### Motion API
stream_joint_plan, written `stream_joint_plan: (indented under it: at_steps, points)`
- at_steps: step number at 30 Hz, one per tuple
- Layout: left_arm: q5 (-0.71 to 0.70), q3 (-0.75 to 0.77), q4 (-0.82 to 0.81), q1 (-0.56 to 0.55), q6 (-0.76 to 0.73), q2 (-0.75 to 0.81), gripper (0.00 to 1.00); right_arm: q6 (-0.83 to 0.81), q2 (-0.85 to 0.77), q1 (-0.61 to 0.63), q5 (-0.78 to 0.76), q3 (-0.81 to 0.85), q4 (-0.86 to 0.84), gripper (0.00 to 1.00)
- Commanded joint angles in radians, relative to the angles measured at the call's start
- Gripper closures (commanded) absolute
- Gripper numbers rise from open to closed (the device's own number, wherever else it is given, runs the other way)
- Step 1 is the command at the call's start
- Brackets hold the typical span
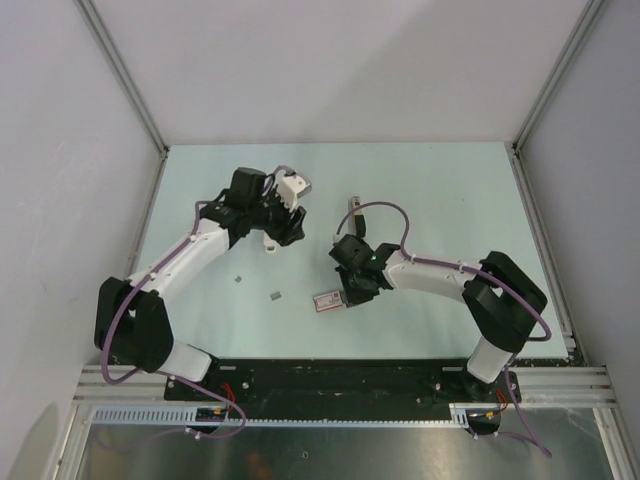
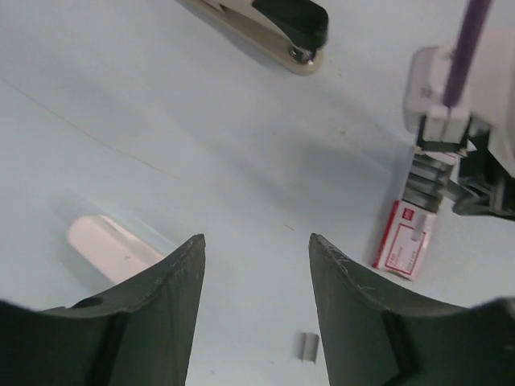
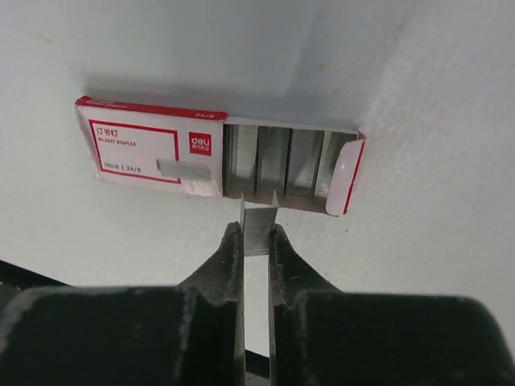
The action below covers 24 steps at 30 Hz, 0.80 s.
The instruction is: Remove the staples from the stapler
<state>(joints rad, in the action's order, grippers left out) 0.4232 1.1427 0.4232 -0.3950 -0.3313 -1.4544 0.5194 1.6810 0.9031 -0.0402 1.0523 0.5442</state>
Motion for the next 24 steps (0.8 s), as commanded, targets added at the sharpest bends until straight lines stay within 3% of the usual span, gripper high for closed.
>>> stream_joint_plan:
  at_steps: [1, 14, 24]
  points:
    - [0.093, -0.046, 0.031, 0.003, 0.012, 0.026, 0.41, -0.025, 0.041, 0.014, -0.021, 0.067, 0.049, 1.0]
    - [0.12, -0.078, 0.029, 0.021, 0.0, 0.055, 0.42, -0.032, 0.095, 0.027, -0.022, 0.129, 0.088, 0.98]
    - [0.126, -0.084, 0.029, 0.031, -0.006, 0.065, 0.42, -0.045, 0.12, 0.023, -0.024, 0.154, 0.11, 0.85]
